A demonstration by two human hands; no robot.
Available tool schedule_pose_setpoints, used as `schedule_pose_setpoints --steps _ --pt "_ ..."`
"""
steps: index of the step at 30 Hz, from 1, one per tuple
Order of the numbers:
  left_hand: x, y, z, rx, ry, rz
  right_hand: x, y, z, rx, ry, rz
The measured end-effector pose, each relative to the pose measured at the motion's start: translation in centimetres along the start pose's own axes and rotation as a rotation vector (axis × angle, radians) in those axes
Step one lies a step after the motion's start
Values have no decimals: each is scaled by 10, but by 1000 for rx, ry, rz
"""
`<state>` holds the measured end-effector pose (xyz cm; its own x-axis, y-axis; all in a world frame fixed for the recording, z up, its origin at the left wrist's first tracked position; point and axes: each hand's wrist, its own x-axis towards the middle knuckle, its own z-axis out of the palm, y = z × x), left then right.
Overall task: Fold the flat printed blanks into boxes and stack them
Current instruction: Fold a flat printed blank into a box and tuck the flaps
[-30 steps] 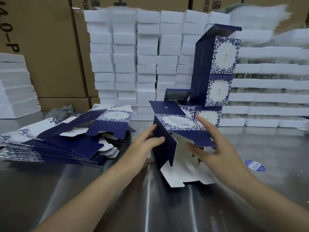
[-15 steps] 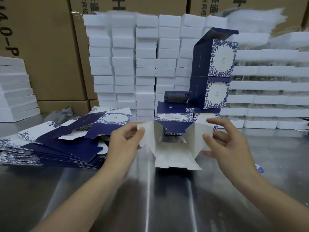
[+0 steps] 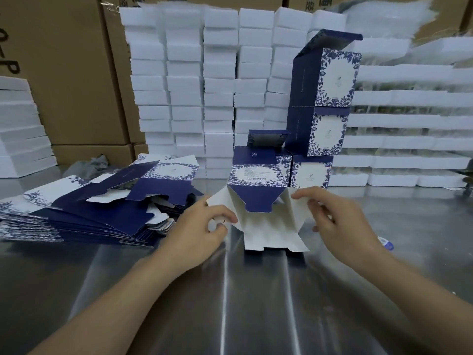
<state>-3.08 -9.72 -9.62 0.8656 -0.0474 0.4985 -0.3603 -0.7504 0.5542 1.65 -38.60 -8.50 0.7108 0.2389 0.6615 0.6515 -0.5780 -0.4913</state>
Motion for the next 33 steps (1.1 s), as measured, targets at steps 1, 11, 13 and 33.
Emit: schedule_pose_setpoints --steps 1,11,13,33 --pt "0 -1 2 33 -22 -9 1 -1 -2 -24 -38 3" --pt "-3 -1 6 146 -82 48 -1 -7 -15 -454 -540 50" --pt "-2 0 6 147 -58 45 0 -9 -15 -431 -448 42" --pt "-9 54 14 -208 477 201 -4 -55 -2 851 -106 773"
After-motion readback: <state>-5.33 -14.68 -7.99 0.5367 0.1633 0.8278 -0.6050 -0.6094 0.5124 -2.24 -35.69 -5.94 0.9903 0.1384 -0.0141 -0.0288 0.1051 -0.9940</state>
